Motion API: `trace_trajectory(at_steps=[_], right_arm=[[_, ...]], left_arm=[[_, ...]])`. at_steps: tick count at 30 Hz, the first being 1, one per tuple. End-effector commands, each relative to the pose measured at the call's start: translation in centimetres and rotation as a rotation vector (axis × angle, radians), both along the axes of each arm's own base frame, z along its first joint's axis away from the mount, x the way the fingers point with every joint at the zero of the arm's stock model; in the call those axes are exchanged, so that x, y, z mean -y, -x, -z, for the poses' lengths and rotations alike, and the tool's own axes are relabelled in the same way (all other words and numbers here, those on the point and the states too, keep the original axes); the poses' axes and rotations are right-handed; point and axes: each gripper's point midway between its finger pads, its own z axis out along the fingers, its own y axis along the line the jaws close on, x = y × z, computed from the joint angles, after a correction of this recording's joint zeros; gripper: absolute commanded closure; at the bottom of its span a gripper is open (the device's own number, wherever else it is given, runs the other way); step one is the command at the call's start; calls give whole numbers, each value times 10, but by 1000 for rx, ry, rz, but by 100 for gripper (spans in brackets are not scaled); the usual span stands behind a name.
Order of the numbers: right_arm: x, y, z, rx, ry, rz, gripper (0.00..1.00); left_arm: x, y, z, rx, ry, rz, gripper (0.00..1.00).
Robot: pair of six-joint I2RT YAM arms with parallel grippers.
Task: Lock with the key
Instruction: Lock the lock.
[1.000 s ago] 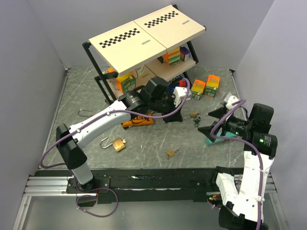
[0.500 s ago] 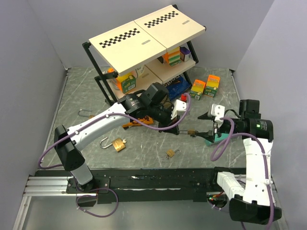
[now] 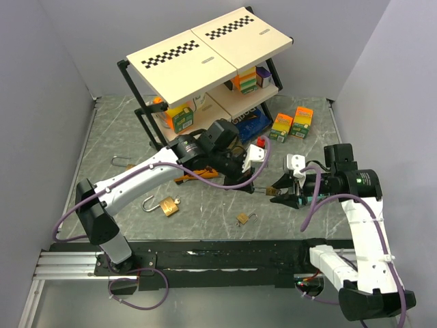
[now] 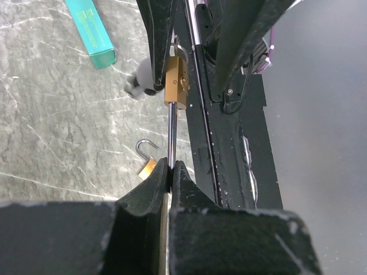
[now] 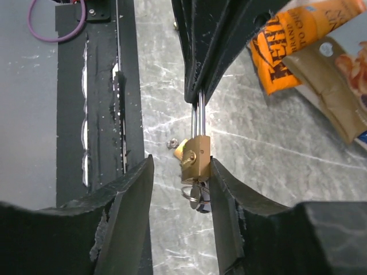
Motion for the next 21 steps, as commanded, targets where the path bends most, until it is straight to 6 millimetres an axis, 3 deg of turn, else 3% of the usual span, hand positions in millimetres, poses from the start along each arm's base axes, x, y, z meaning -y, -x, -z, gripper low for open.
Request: trace_trajectory(at_steps=[1, 21], right_arm=[[-3, 3, 4, -40, 10, 5, 52], [-14, 0, 15, -63, 50, -13, 69]], left_arm=[[-2, 10, -32, 74, 105, 61, 99], [-7, 14, -36, 93, 128, 73, 99]])
